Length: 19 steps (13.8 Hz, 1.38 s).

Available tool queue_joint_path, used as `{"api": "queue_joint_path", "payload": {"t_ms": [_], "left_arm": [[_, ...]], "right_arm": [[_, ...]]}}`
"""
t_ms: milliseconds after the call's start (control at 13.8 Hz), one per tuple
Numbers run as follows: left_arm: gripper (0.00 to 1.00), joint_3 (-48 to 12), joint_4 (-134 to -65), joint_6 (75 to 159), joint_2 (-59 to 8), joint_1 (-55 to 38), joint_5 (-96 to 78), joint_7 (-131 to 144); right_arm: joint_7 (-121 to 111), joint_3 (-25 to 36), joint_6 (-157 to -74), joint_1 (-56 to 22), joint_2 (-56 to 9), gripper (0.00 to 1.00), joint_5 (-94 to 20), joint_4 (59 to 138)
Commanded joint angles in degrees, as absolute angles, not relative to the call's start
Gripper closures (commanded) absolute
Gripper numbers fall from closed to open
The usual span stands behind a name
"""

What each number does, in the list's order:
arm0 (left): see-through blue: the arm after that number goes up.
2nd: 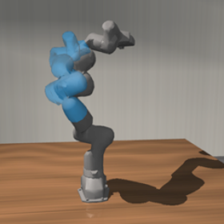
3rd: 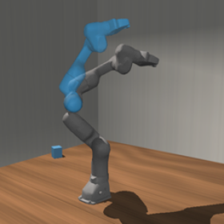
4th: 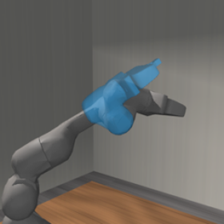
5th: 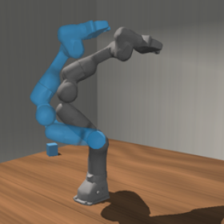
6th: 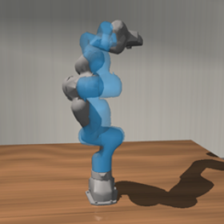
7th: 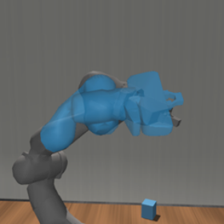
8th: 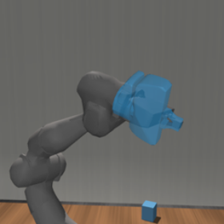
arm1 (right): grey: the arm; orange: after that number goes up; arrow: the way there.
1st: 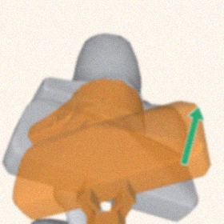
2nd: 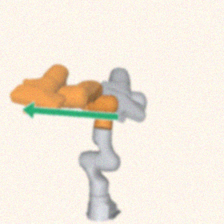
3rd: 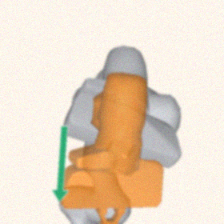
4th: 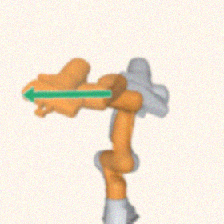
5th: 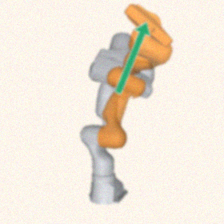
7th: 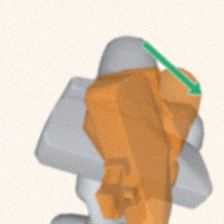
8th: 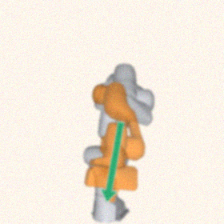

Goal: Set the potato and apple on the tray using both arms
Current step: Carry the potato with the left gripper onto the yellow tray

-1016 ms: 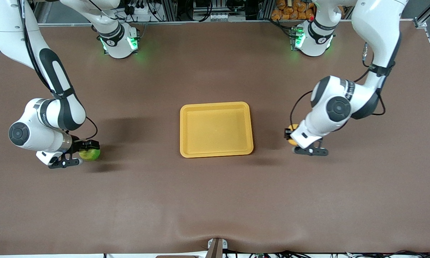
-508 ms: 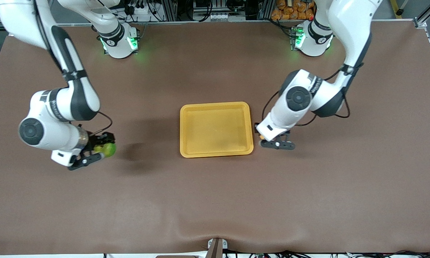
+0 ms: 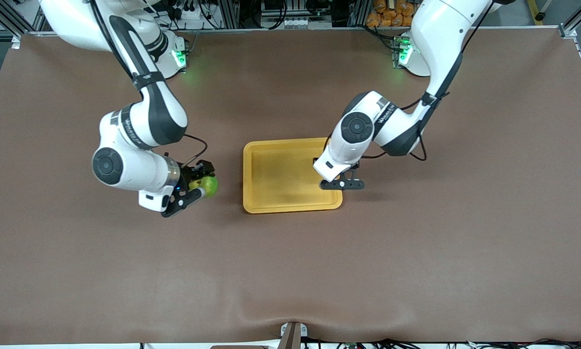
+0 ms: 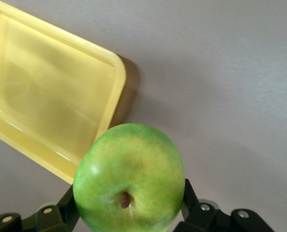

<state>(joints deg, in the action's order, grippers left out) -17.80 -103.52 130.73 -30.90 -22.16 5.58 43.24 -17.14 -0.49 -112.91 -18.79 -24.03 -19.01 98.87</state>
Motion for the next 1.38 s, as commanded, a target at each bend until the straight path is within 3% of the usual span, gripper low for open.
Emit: {"api": "queue_joint_path", "payload": {"t_ms": [0,290,580,653,725,798,870,1088,1306], "left_arm": [[0.99,-17.4,-101.52,129.73,-33.3,-23.73,6.59,47.71],[0.96,-17.14,-97.83,129.81,-37.0,-25.22,7.46,52.38],[0.76,-16.96,-97.65,129.81,-38.4,-24.87,11.34,52.47],[0.68,-16.96,-97.12,129.81,-38.76,-24.79,11.6,52.47],[0.44,-16.96,-96.6,129.73,-39.02,-24.61,11.6,52.47],[0.06,-16.96,-96.42,129.73,-39.02,-24.61,11.6,52.38],[0.0,-16.7,-96.33,129.73,-38.85,-24.52,12.3,52.03],[0.0,-15.64,-95.98,127.11,-35.44,-22.78,14.24,51.86],[0.0,-15.99,-93.61,116.93,-27.89,-16.98,13.54,47.57]], "right_arm": [[-15.22,0.09,-112.5,-18.9,-24.17,1.0,-23.19,98.79],[-5.21,0.09,-112.59,-21.97,-24.0,1.0,-23.55,98.7],[-0.97,0.09,-112.32,-22.41,-23.73,1.0,-23.55,99.05],[-0.97,0.09,-112.41,-23.02,-23.73,1.0,-23.55,99.05],[-0.97,0.09,-112.5,-23.38,-23.64,1.0,-23.47,99.05],[-1.05,0.09,-112.59,-23.73,-23.64,1.0,-23.47,99.05],[-1.05,0.09,-112.85,-23.9,-23.82,1.0,-23.55,98.97],[-1.05,0.09,-113.73,-25.66,-23.64,1.0,-23.55,98.96],[-1.93,0.09,-114.61,-26.63,-23.73,1.0,-23.55,98.88]]}}
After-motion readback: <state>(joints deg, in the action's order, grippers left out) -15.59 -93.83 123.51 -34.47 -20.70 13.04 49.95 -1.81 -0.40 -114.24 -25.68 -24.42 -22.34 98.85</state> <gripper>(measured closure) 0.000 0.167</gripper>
